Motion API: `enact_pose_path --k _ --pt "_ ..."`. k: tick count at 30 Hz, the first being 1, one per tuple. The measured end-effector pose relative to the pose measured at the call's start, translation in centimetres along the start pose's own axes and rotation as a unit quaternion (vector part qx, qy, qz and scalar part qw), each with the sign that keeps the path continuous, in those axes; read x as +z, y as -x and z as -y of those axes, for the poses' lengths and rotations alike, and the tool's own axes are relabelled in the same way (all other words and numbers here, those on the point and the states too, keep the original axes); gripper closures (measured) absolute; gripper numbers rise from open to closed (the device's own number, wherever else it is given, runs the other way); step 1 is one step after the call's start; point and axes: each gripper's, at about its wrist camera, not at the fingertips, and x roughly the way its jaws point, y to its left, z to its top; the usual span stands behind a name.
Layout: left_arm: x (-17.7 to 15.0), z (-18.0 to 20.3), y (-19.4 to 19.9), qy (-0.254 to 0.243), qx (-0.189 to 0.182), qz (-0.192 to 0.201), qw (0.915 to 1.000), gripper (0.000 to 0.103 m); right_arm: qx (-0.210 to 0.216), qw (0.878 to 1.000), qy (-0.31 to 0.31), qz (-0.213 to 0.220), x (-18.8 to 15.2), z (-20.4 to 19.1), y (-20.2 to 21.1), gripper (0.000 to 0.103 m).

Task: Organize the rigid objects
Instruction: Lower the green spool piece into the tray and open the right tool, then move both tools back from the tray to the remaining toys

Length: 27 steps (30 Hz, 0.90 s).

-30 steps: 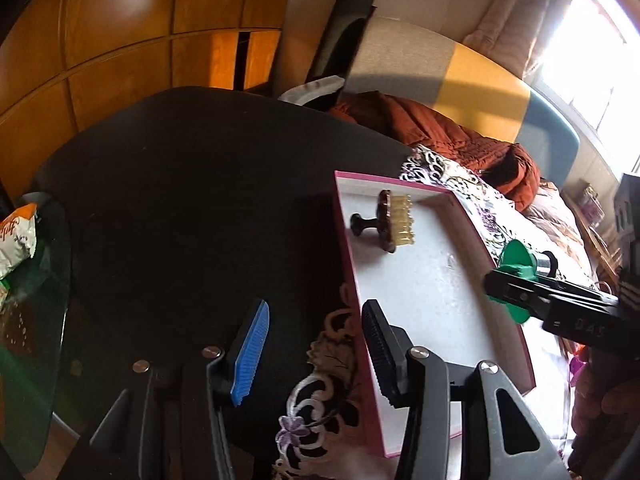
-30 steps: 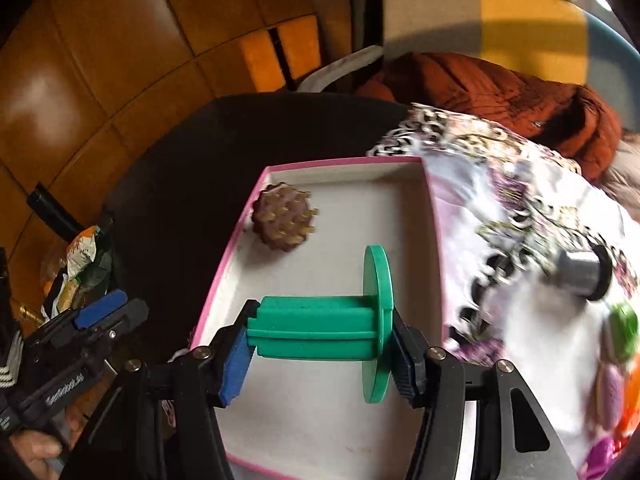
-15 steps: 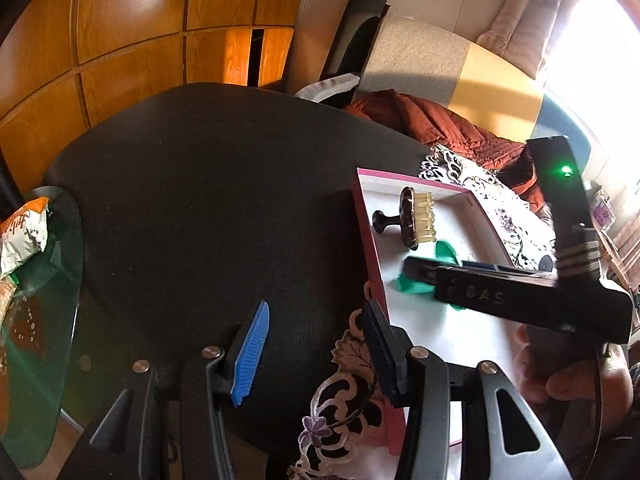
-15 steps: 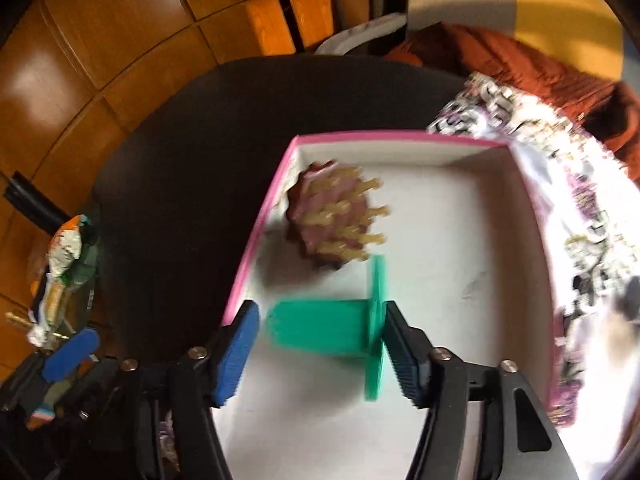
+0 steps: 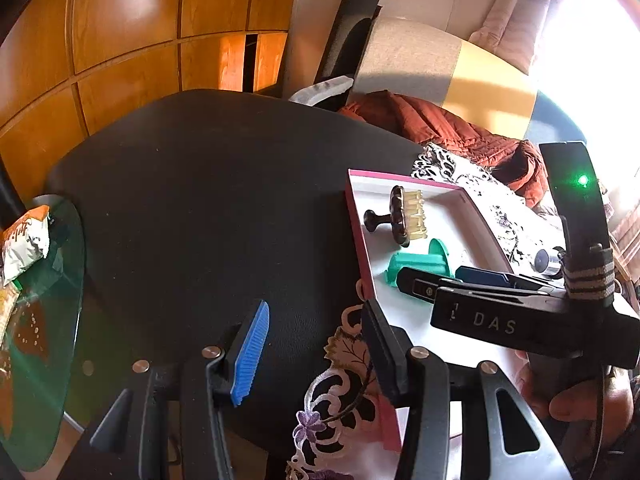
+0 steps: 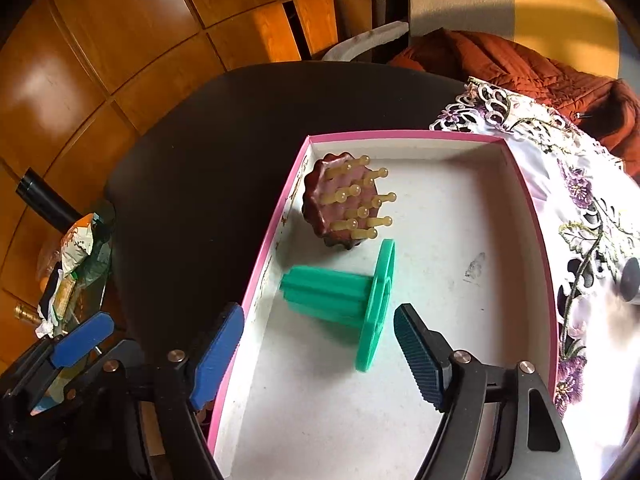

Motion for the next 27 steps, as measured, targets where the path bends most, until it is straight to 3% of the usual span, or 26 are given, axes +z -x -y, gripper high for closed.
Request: enact_pose_path --k 13,27 --pt "-0.3 1.6 0.8 -0.028 0.002 0.011 0.9995 0.054 -0.041 0.998 0.009 0.049 -1.6 0.2 3.2 0.009" --pt "-0.9 4.5 1.5 -0.075 -0.005 0.013 0.9971 0.054 -0.104 0.988 0.013 0.111 -3.1 2.1 7.5 0.0"
